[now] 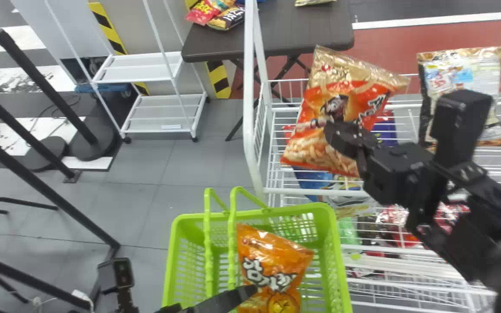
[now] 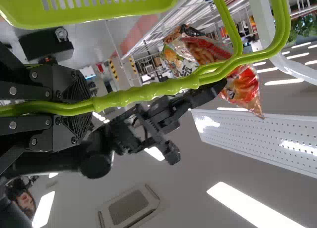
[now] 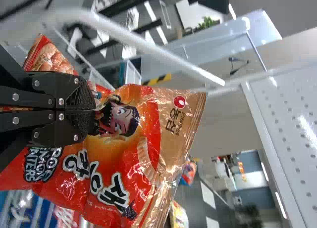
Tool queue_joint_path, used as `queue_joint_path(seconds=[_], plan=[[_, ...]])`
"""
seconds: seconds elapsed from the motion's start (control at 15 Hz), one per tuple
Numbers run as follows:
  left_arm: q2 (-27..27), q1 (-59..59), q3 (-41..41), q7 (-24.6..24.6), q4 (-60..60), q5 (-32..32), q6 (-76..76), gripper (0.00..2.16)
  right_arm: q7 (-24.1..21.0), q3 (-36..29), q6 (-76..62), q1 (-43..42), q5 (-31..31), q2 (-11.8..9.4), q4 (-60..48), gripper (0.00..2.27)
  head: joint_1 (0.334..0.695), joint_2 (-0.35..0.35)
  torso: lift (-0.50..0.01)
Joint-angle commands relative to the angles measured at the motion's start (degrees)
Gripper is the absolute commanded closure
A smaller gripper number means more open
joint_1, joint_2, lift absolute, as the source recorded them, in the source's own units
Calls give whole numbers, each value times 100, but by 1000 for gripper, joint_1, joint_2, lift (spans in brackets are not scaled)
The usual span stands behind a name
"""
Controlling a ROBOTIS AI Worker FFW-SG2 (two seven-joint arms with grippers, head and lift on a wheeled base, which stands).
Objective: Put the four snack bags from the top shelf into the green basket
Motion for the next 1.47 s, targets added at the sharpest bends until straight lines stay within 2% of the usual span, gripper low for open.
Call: queue_joint_path(seconds=[0.0, 0.2, 0.6, 0.87, 0.93, 1.0, 1.07, 1.13, 1.4], plan=[[-7, -45, -34, 8, 8, -21, 0, 2148, 0, 211, 350, 575, -250, -135, -539, 2253, 695, 274, 0], [-16, -63, -52, 34, 25, -47, 0, 2148, -18, 457, 649, 830, -663, -258, -566, 2253, 695, 348, 0], [-7, -89, -61, 43, 51, -47, 0, 2148, -255, 835, 1861, 1014, -593, -345, -522, 2253, 695, 350, 0], [-7, -98, -149, 43, 25, -47, 18, 2148, -360, 1379, 2213, 434, -514, -354, 243, 2253, 695, 350, 0], [-7, -89, -149, 43, 16, -47, 18, 2148, -387, 1529, 2248, 267, -426, -354, 419, 2165, 695, 350, 0], [-7, -71, -131, 34, 8, -38, 18, 2148, -439, 1617, 2371, 109, -355, -337, 577, 1551, 695, 350, 0], [2, -63, -131, 34, -1, -38, 18, 2148, -527, 1643, 2389, 21, -320, -345, 647, 498, 695, 350, 0], [2, -54, -122, 26, -1, -30, 18, 2148, -536, 1626, 2336, 12, -285, -345, 638, -2, 695, 350, 0], [11, -54, -149, 17, -1, -12, 18, 2148, -228, 940, 2213, 320, -549, -398, 76, 29, 695, 350, 0]])
